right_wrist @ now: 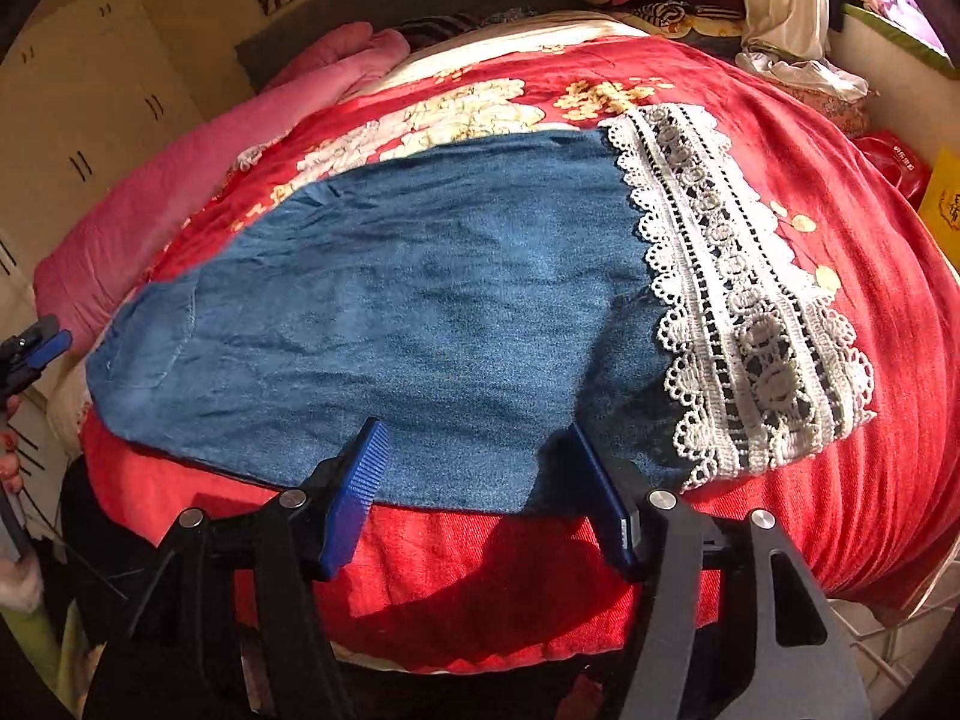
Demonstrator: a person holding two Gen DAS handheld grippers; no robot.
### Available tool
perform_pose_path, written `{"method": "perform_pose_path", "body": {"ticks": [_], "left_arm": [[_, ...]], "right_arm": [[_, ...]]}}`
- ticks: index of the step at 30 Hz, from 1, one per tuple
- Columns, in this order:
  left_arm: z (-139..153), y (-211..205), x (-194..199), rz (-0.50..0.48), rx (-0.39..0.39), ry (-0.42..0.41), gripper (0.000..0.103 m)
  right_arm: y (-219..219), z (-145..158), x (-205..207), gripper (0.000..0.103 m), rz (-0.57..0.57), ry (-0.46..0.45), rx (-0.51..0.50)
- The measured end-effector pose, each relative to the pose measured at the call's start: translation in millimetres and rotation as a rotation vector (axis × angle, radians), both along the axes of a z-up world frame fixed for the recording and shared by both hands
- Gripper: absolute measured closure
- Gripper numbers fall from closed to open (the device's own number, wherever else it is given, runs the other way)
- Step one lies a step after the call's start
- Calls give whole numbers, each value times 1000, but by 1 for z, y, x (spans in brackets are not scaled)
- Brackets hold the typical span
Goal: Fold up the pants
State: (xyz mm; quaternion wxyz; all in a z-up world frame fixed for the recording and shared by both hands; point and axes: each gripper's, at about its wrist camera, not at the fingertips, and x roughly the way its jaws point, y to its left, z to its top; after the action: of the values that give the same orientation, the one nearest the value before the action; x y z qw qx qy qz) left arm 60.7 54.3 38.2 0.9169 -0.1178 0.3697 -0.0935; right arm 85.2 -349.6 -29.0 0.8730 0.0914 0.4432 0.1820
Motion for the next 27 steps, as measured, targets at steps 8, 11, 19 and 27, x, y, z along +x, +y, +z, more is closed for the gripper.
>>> {"method": "perform_pose_path", "body": {"ticks": [8,11,19,27], "left_arm": [[-32,-83,34,-177,99,54,35],[-58,-92,37,-194,123,115,35],[-99,-93,40,-203,159,169,32],[-43,-123,46,-287,166,99,21]], "right_arm": [[-46,28,-29,38,-112,-55,127],[-64,30,-35,32,-169,-57,125],[-93,22,-44,29,-260,-43,154],[-102,14,-42,22,-297,-41,194]]}}
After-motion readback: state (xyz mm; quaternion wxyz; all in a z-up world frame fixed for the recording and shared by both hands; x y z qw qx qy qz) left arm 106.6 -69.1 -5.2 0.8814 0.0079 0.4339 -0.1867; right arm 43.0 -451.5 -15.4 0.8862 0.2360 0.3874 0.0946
